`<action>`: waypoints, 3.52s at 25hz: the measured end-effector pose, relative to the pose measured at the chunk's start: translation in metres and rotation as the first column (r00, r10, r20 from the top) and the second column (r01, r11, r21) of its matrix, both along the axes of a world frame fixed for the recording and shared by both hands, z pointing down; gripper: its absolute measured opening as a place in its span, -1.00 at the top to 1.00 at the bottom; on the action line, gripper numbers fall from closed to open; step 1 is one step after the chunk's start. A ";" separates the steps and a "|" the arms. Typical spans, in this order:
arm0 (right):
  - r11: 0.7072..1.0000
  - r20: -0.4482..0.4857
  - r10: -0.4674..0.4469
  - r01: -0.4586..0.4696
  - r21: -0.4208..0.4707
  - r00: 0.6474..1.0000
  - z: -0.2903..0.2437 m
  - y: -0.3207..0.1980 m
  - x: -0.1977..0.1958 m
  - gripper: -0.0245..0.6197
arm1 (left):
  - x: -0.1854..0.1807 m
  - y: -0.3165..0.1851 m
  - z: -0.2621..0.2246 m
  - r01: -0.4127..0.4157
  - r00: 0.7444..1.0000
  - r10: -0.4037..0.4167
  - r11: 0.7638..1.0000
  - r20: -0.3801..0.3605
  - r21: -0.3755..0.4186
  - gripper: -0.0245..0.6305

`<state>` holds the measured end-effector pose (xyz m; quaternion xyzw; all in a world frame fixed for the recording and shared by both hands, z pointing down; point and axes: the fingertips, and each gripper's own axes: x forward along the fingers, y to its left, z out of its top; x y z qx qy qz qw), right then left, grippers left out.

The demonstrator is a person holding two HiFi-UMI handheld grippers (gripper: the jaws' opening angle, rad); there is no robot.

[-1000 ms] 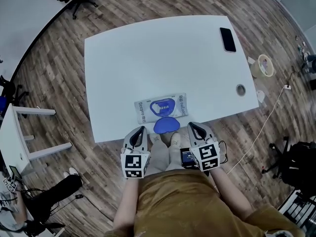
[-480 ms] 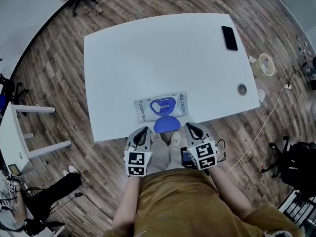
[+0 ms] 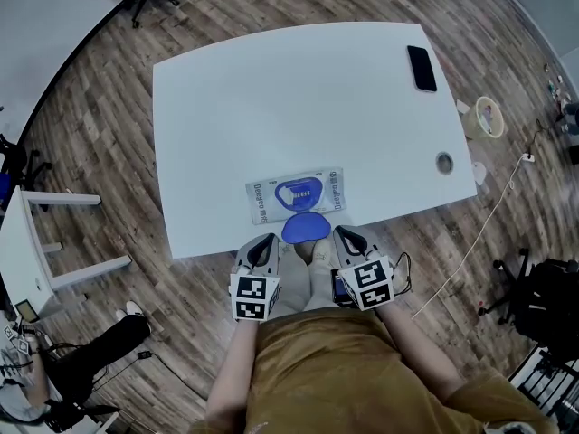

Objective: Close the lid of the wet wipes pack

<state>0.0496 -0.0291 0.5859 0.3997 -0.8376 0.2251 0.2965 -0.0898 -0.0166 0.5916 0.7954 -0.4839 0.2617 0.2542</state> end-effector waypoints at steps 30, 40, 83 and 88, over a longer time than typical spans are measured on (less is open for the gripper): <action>0.993 -0.035 -0.114 0.115 0.013 0.993 -0.001 0.009 -0.020 0.90 | 0.020 0.007 0.000 -0.075 0.995 0.074 0.997 -0.072 -0.014 0.91; 0.992 -0.032 -0.122 0.123 0.033 0.992 -0.009 -0.004 -0.027 0.90 | 0.019 -0.008 -0.014 -0.053 0.992 0.054 0.999 -0.115 0.011 0.91; 0.998 0.078 -0.065 0.062 0.031 0.995 -0.026 -0.066 -0.031 0.90 | 0.018 -0.054 -0.027 -0.047 0.988 0.053 0.998 -0.147 0.043 0.91; 0.997 0.065 -0.069 0.068 0.022 0.995 -0.021 -0.070 -0.029 0.90 | 0.026 -0.060 -0.025 -0.072 0.986 0.077 0.997 -0.145 0.043 0.91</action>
